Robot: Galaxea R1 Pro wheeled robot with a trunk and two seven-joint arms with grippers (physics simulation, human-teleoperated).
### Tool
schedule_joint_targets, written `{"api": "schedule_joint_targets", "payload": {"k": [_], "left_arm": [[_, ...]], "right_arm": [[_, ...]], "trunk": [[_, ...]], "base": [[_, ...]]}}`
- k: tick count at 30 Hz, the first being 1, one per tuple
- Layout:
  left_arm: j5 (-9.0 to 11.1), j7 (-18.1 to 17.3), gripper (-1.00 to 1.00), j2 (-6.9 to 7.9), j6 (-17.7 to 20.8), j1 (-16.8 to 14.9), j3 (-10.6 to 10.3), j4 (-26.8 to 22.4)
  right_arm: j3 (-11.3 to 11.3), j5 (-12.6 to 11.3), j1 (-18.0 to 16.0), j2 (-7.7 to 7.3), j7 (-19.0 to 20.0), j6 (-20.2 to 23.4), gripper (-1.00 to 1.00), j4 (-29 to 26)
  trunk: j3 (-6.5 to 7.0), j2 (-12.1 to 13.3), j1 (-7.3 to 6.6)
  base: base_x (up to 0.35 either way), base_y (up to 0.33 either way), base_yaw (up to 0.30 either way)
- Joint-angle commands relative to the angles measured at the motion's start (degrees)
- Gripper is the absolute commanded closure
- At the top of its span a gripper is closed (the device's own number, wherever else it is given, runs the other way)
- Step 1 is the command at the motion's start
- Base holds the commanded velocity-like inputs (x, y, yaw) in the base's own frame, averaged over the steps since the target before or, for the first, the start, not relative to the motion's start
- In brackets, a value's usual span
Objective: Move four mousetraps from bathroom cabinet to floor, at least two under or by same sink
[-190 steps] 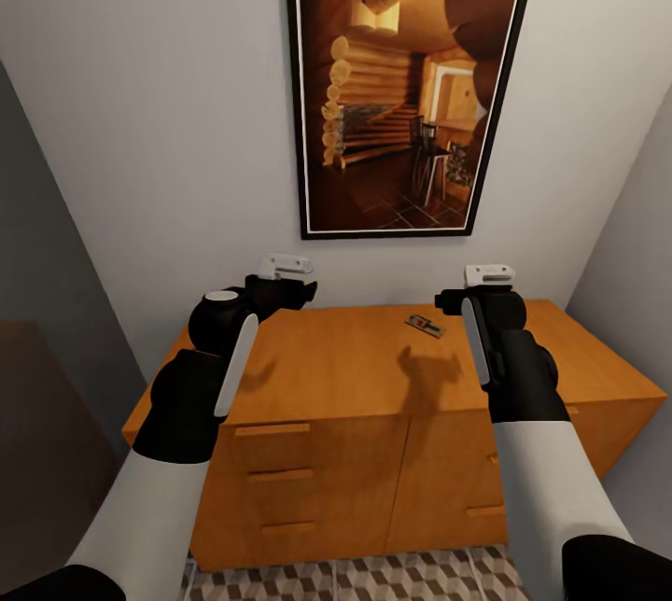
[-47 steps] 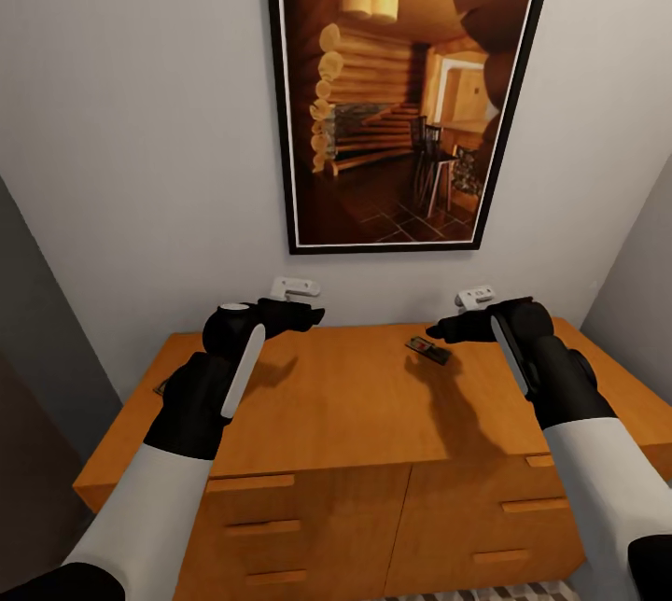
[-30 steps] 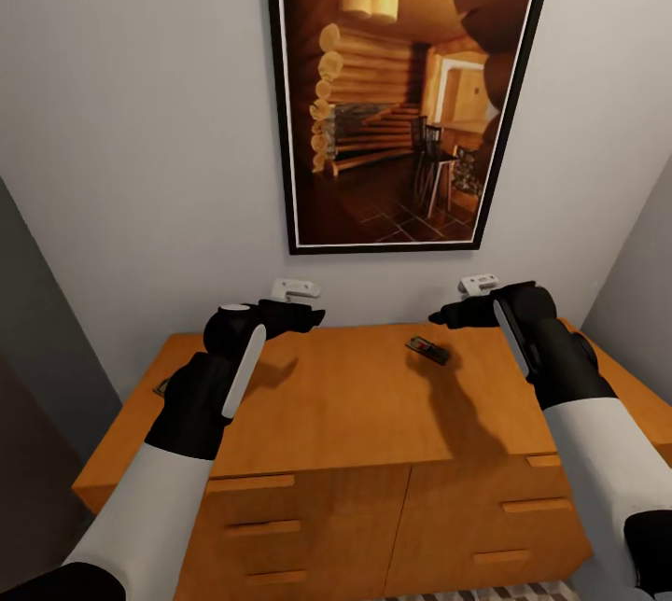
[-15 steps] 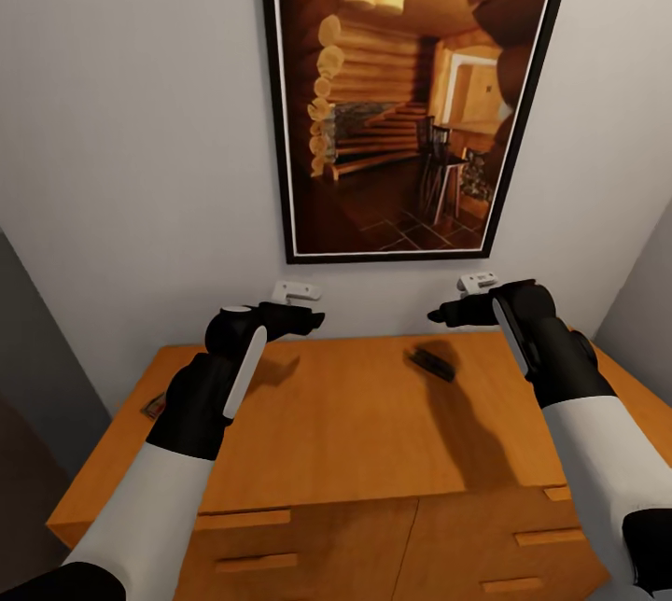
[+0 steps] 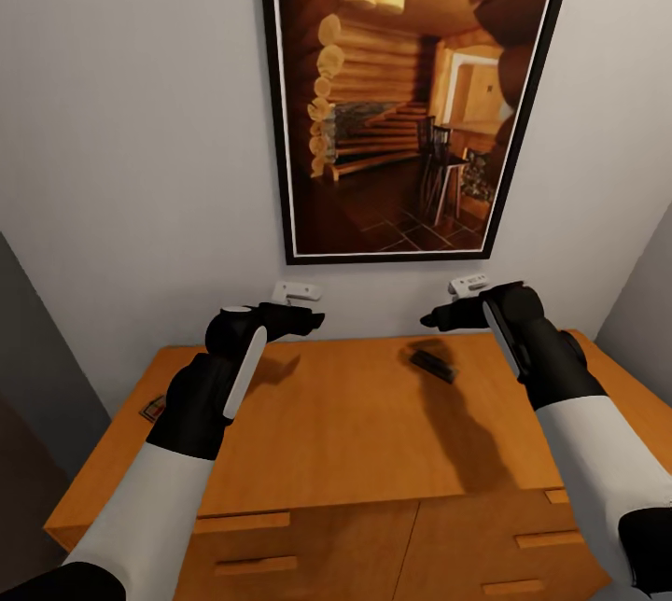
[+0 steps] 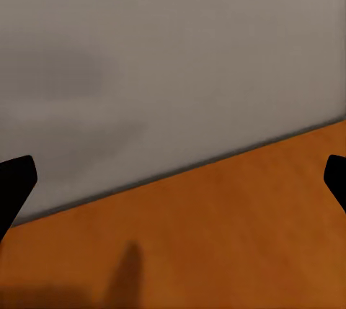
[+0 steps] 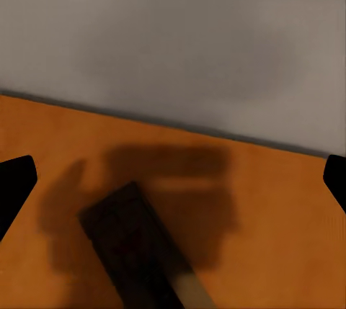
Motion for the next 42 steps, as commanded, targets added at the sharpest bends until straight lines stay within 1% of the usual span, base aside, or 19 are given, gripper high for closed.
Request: {"api": "schedule_joint_targets", "payload": {"k": [1, 19, 35, 40, 42], "left_arm": [[0.4, 0.2, -1.0, -0.01, 0.3, 0.0, 0.0, 0.0], [0.4, 0.1, -1.0, 0.01, 0.3, 0.0, 0.0, 0.0], [0.4, -0.2, -1.0, 0.15, 0.3, 0.0, 0.0, 1.6], [0.4, -0.8, -1.0, 0.21, 0.3, 0.0, 0.1, 1.7], [0.4, -1.6, -1.0, 0.32, 0.3, 0.0, 0.1, 1.8]], "right_arm": [[0.2, 0.6, -0.1, -0.01, 0.4, 0.2, -1.0, 0.0], [0.5, 0.4, -0.3, 0.36, 0.5, 0.2, -1.0, 0.3], [0.5, 0.5, -0.1, 0.29, 0.5, 0.2, -1.0, 0.7], [0.4, 0.6, -0.1, 0.26, 0.4, 0.2, -1.0, 0.7], [0.4, 0.6, -0.1, 0.24, 0.4, 0.2, -1.0, 0.7]], "trunk": [[-0.07, 0.0, 0.0], [-0.07, 0.0, 0.0], [-0.07, 0.0, 0.0], [-0.07, 0.0, 0.0], [-0.07, 0.0, 0.0]], "base": [[0.002, 0.0, 0.0], [0.0, 0.0, 0.0], [0.0, 0.0, 0.0], [0.0, 0.0, 0.0], [0.0, 0.0, 0.0]]}}
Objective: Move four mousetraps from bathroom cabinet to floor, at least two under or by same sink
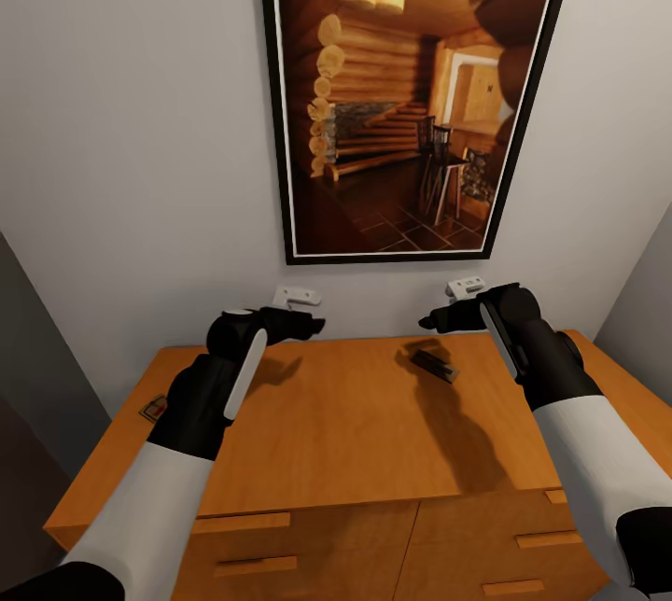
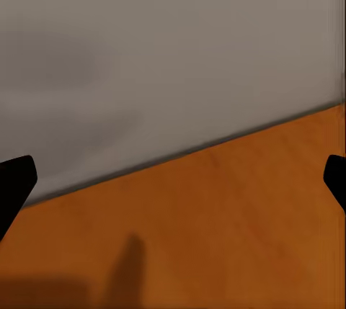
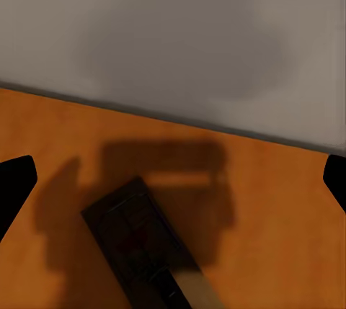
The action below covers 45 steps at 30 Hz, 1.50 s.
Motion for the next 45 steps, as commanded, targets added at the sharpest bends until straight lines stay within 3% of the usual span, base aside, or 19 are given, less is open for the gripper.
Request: {"api": "schedule_joint_targets", "payload": {"k": [1, 6, 12, 18, 45], "left_arm": [[0.4, -0.4, -1.0, 0.1, 0.3, 0.0, 0.0, 0.0], [0.3, -3.8, -1.0, 1.05, 0.5, 0.0, 0.0, 0.0], [0.1, -10.2, -1.0, 3.47, 0.8, 0.0, 0.1, -0.1], [-0.1, -13.6, -1.0, 4.72, 0.8, 0.0, 0.1, -0.2], [-0.1, -15.4, -1.0, 5.38, 0.9, 0.0, 0.2, -0.6]], "right_arm": [[0.1, 0.6, -0.1, -0.06, 0.5, 0.2, -1.0, -0.1], [0.1, 0.6, 0.0, -0.07, 0.5, 0.2, -1.0, -0.1], [0.1, 0.7, 0.0, -0.08, 0.5, 0.2, -1.0, -0.1], [0.1, 0.7, 0.0, -0.05, 0.4, 0.2, -1.0, -0.1], [-0.1, 0.7, 0.0, -0.82, 0.5, 0.2, -1.0, 0.0]], "trunk": [[-0.07, 0.0, 0.0], [-0.07, 0.0, 0.0], [-0.07, 0.0, 0.0], [-0.07, 0.0, 0.0], [-0.07, 0.0, 0.0]], "base": [[0.0, 0.0, 0.0], [0.0, 0.0, 0.0], [0.0, 0.0, 0.0], [0.0, 0.0, 0.0], [0.0, 0.0, 0.0]]}}
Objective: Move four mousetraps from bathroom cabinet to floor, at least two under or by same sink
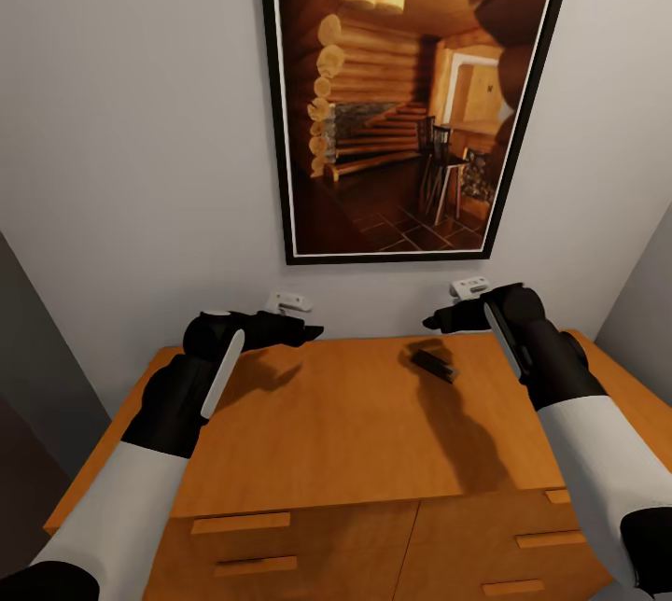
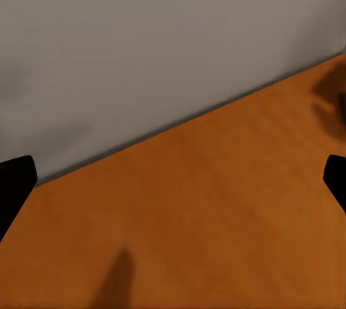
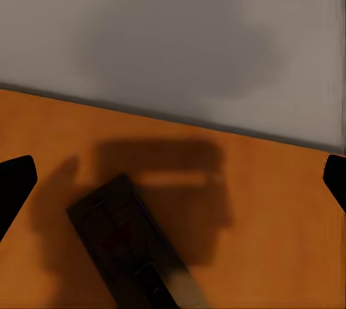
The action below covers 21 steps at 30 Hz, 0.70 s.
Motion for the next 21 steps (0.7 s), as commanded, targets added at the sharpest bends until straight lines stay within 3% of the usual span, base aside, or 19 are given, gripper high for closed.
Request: {"api": "schedule_joint_targets", "payload": {"k": [1, 21], "left_arm": [[0.4, 0.1, -1.0, -0.01, 0.4, 0.0, 0.0, -0.1], [0.4, 0.1, -1.0, -0.46, 0.4, 0.0, 0.0, -0.2]], "right_arm": [[0.1, 0.6, -0.1, -0.13, 0.5, 0.2, -1.0, -0.1], [0.1, 0.3, -0.1, -1.8, 0.6, 0.2, -1.0, 0.0]], "trunk": [[-0.07, 0.0, 0.0], [-0.07, 0.0, 0.0]], "base": [[0.0, 0.0, 0.0], [0.0, 0.0, 0.0]]}}
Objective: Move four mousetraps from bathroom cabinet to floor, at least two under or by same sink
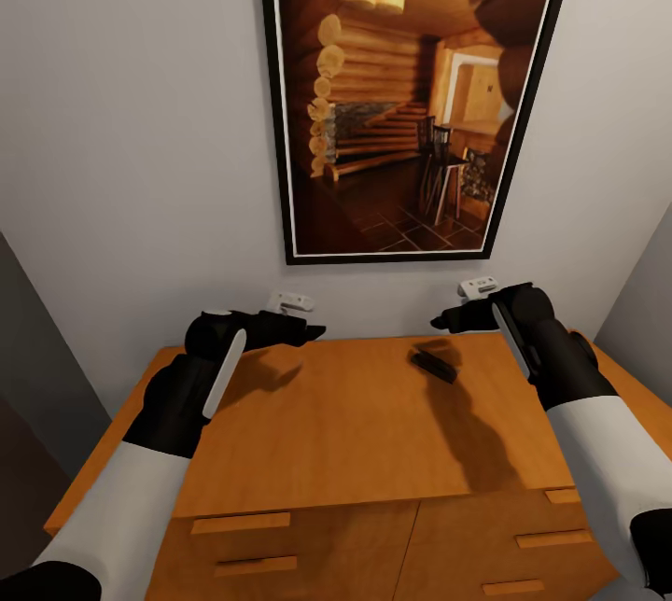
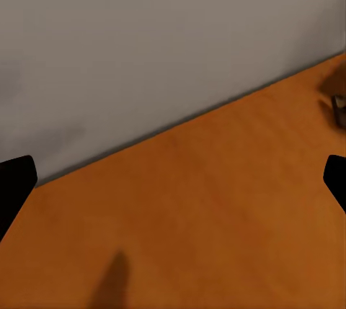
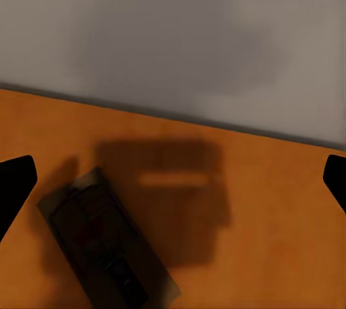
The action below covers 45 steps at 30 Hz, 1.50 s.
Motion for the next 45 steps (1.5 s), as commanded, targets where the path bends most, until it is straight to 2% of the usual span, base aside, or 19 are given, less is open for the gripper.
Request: {"api": "schedule_joint_targets", "payload": {"k": [1, 20, 24, 29, 36, 39, 45], "left_arm": [[0.3, 0.1, -1.0, -0.03, 0.4, 0.0, 0.0, 0.0], [0.3, 0.2, -1.0, -0.19, 0.4, 0.0, 0.0, 0.2], [0.4, 0.2, -1.0, -0.19, 0.3, 0.0, 0.0, 0.2], [0.5, 0.3, -1.0, -0.19, 0.3, 0.0, -0.1, 0.3], [0.6, 0.3, -1.0, -0.19, 0.1, 0.0, -0.1, 0.4], [0.6, 0.3, -1.0, -0.19, 0.0, 0.0, -0.1, 0.5], [0.5, 0.3, -1.0, -0.19, -0.1, 0.0, -0.2, 0.5]], "right_arm": [[0.1, 0.5, -0.1, -0.05, 0.4, 0.2, -1.0, -0.1], [0.2, 0.4, -0.1, 0.24, 0.6, 0.2, -1.0, -0.1], [0.3, 0.2, -0.1, 0.2, 1.2, 0.2, -1.0, -0.1], [0.7, -0.7, -0.1, -0.08, 3.9, 0.2, -1.0, -0.1], [3.3, -1.2, -0.1, -0.29, 8.3, 0.2, -1.0, -0.1], [5.1, -1.3, -0.1, -0.41, 10.3, 0.2, -1.0, -0.1], [8.8, -1.4, -0.1, -1.83, 13.5, 0.2, -1.0, -0.1]], "trunk": [[-0.07, 0.0, 0.0], [-0.07, 0.0, 0.0], [-0.07, 0.0, 0.0], [-0.07, 0.0, 0.0], [-0.07, 0.0, 0.0], [-0.07, 0.0, 0.0], [-0.07, 0.0, 0.0]], "base": [[0.0, 0.0, 0.0], [0.0, 0.0, 0.0], [0.0, 0.0, 0.0], [0.0, 0.0, 0.0], [0.0, 0.0, 0.0], [0.0, 0.0, 0.0], [0.0, 0.0, 0.0]]}}
